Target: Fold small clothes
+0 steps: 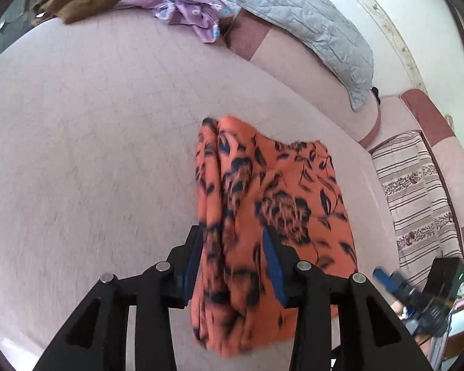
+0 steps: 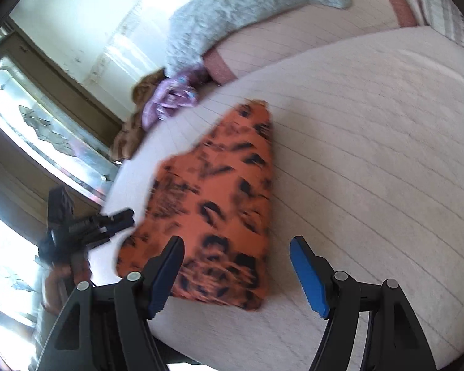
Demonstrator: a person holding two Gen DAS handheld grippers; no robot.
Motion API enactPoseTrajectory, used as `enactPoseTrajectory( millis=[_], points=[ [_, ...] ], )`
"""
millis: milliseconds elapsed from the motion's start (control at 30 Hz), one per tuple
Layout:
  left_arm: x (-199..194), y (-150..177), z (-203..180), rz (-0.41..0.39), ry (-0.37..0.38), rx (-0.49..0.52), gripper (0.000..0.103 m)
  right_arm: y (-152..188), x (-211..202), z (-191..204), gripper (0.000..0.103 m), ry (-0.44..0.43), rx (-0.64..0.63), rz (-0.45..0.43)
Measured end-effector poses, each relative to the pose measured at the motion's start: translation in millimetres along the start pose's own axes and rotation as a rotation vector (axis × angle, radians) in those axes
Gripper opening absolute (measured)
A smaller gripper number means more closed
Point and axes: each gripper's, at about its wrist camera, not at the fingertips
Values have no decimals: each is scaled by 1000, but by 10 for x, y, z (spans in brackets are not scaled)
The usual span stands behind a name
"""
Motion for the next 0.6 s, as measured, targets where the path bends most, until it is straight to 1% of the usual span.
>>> enactPoseTrajectory(
  millis=[33, 67, 100, 167, 233, 300, 367, 400, 433, 467, 500, 533, 567, 600],
  points=[
    [3, 102, 22, 16, -17, -10, 15, -35, -9, 41, 74, -26, 4, -5],
    [36, 202, 68, 39, -39, -30, 4, -74, -6, 92, 75, -64, 10, -8],
    [101, 325, 127, 68, -51, -46, 5, -93, 8, 121, 76, -88, 14, -7],
    [117, 449, 209, 62, -57, -74, 5, -92, 60, 136, 77, -100, 21, 10],
    [7, 459, 244, 36, -14, -114, 5, -35, 126, 118, 77, -91, 32, 33],
    [-75, 448, 195, 32, 6, -94, 5, 33, 191, 46, 77, -78, 52, 63],
    [-199, 450, 51, 19, 32, -43, 9, 62, 184, -21, 77, -74, 74, 74],
    [-253, 472, -30, 5, 47, -21, 20, 64, 166, -37, 77, -72, 81, 72],
    [-270, 502, -106, -5, 52, 1, 39, 64, 155, -54, 79, -70, 88, 67],
    [-243, 532, -152, -7, 40, 25, 45, 44, 136, -86, 82, -66, 101, 57],
    [-197, 560, -154, 2, 9, 40, 44, 29, 132, -111, 84, -67, 115, 51],
    [-55, 613, -116, 46, -53, 25, 22, 5, 137, -157, 90, -69, 143, 49],
    [21, 650, -75, 66, -80, 15, 14, -23, 159, -211, 91, -74, 173, 57],
    [48, 688, -46, 61, -85, 17, 15, -46, 189, -254, 91, -79, 196, 68]
  ],
)
Point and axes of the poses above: each gripper's, at about its wrist camera, not at the fingertips, and x roughly the way its jaws point, z to its left, y to its underside, and after that the axes turned 4 degrees about -z, right-handed
